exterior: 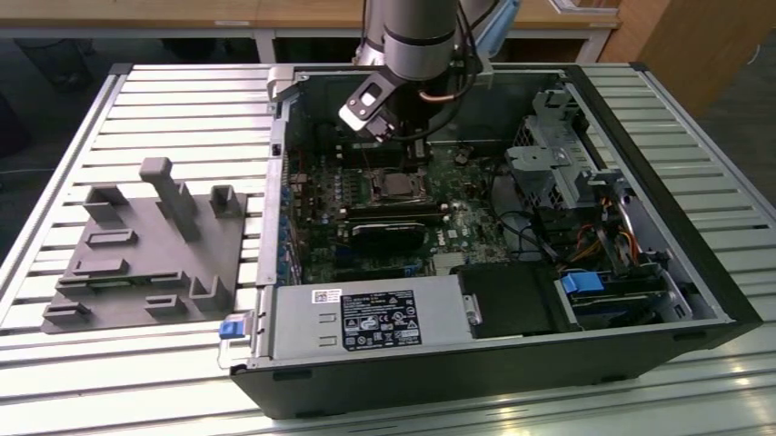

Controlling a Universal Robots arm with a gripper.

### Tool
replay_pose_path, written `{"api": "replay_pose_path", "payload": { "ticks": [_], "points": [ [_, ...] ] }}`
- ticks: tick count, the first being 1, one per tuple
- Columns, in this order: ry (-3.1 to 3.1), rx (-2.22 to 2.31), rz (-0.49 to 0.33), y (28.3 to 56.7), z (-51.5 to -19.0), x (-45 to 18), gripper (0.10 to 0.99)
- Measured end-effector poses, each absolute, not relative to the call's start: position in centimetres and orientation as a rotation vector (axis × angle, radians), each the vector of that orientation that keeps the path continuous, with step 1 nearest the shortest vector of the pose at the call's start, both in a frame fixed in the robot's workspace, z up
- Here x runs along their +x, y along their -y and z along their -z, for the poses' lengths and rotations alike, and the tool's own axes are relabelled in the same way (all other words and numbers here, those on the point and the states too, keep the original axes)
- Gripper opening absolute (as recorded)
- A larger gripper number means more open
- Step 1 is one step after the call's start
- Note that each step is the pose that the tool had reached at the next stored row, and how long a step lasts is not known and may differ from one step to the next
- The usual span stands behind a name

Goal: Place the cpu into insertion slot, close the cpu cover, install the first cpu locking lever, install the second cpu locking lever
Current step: 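Close the cpu cover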

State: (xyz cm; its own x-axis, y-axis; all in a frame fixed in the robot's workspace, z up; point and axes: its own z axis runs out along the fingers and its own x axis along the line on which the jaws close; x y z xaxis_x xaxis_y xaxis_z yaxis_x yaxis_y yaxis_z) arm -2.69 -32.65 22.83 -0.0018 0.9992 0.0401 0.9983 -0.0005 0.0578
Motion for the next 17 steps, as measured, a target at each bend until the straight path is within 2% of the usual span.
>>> {"api": "replay_pose_path", "payload": {
  "ticks": [17],
  "points": [
    [-2.233,2.191,-0.109,32.8,-21.4,-3.9,0.106]
  ]
}}
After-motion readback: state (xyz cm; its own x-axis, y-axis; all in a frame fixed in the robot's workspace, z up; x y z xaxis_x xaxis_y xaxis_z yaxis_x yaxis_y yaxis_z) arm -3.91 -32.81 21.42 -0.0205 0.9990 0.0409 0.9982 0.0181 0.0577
